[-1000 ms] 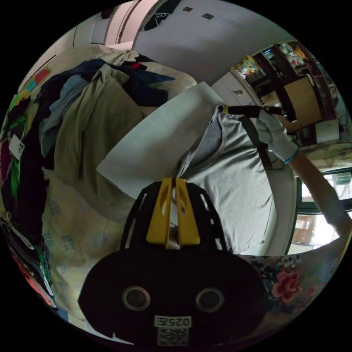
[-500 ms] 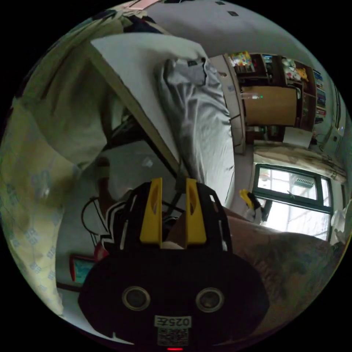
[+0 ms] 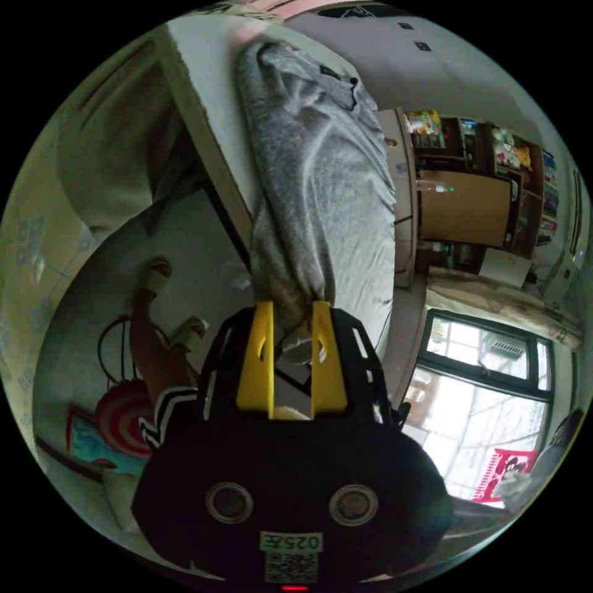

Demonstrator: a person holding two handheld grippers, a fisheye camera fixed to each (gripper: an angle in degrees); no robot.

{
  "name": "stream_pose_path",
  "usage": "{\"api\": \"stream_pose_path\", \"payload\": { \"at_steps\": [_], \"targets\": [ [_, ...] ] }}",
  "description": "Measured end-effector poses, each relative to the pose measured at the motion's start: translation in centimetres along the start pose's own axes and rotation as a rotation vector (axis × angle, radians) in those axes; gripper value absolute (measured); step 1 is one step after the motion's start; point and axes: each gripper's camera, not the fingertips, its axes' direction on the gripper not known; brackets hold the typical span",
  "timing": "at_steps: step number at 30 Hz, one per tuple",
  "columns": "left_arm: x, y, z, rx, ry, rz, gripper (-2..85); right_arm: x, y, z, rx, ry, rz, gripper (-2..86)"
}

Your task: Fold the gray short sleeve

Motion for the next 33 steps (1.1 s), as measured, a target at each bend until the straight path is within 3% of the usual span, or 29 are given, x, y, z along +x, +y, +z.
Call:
{"api": "stream_pose_path", "payload": {
  "at_steps": [3, 11, 15, 18, 26, 33],
  "targets": [
    [-0.8, 1.4, -1.3, 0.016, 0.050, -0.072, 1.3, 0.4, 0.9, 2.9, -0.028, 0.033, -0.017, 1.5],
    [2.1, 2.1, -8.5, 0.117, 0.145, 0.009, -0.8, 8.7, 4.4, 2.1, 0.091, -0.504, 0.148, -0.5],
    [4.2, 0.8, -9.1, 0.099, 0.207, 0.042, -0.8, 9.5, 4.2, 1.2, 0.122, -0.594, 0.113, -0.6],
    [7.2, 0.0, -11.0, 0.126, 0.353, 0.106, -0.8, 8.6, 3.3, 0.2, 0.170, -0.696, 0.057, -0.6],
    [28.3, -12.6, -14.1, 0.018, 0.342, 0.477, -0.9, -0.4, -7.8, -3.5, 0.248, -0.651, -0.233, -0.7],
    [46.9, -12.3, -19.6, 0.049, 0.357, 0.848, -0.9, -8.7, -6.1, -16.0, 0.507, -0.526, -0.542, -0.7]
  ]
}}
